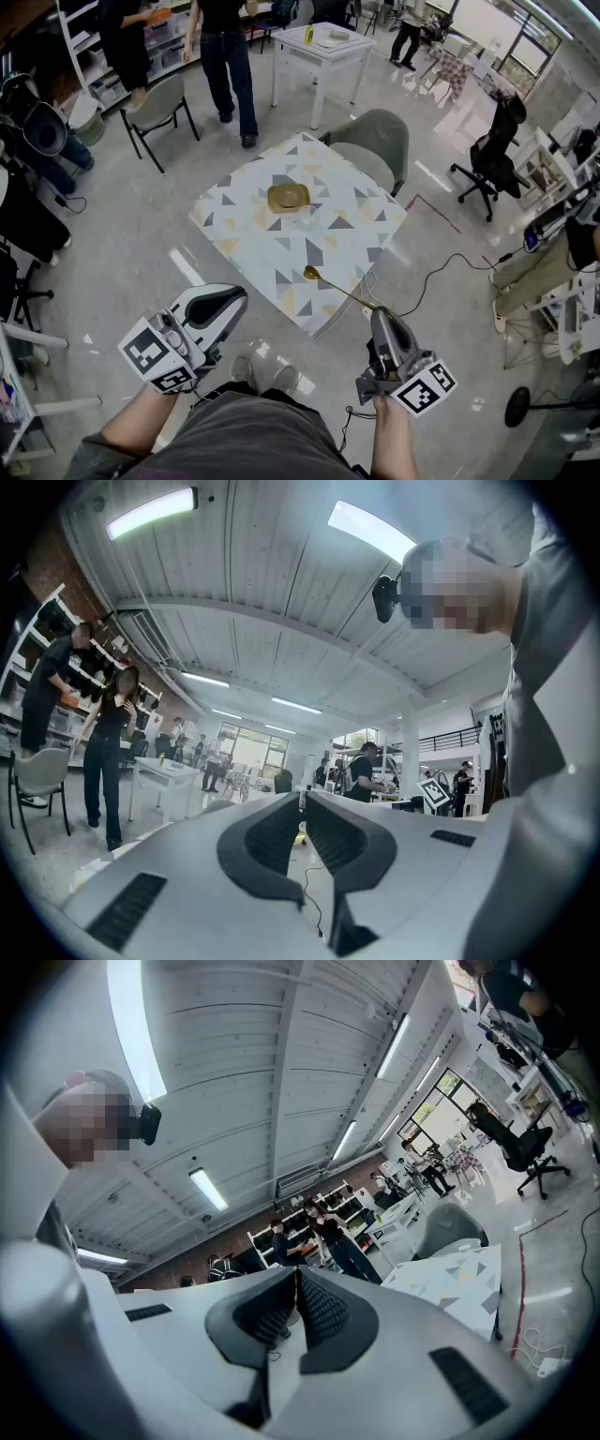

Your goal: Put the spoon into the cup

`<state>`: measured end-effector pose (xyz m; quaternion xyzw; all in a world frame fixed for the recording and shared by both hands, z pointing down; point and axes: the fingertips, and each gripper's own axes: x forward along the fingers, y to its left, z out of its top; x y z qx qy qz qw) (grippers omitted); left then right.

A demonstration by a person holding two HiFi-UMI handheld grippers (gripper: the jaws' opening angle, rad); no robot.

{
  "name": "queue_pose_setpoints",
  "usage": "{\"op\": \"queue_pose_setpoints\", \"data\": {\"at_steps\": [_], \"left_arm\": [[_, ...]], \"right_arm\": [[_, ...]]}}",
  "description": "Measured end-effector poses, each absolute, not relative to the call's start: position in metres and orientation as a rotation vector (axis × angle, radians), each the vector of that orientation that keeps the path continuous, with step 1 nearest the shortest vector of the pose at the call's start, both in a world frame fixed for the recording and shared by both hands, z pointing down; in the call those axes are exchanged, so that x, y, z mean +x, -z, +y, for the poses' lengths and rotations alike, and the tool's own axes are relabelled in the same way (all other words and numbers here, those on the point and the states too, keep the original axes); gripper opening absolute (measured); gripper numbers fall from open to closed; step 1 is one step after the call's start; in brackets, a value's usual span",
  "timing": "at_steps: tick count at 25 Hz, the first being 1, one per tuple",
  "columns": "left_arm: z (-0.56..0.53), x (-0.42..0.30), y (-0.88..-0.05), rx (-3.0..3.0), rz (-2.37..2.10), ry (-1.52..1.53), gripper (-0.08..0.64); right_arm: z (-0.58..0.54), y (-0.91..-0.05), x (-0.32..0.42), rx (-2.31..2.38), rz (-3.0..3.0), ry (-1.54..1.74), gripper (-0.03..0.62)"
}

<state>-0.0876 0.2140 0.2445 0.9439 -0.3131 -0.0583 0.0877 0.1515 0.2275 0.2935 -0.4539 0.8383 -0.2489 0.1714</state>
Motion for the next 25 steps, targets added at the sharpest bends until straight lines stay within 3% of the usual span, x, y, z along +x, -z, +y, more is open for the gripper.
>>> {"op": "queue_pose_setpoints", "data": {"at_steps": [25], "left_arm": [[0.212,-0.067,-0.258,2.776,-0.997,0.17,0.038]], "right_arm": [[0.215,-0.309,0.164,-1.24,2.426,0.752,0.021]]}}
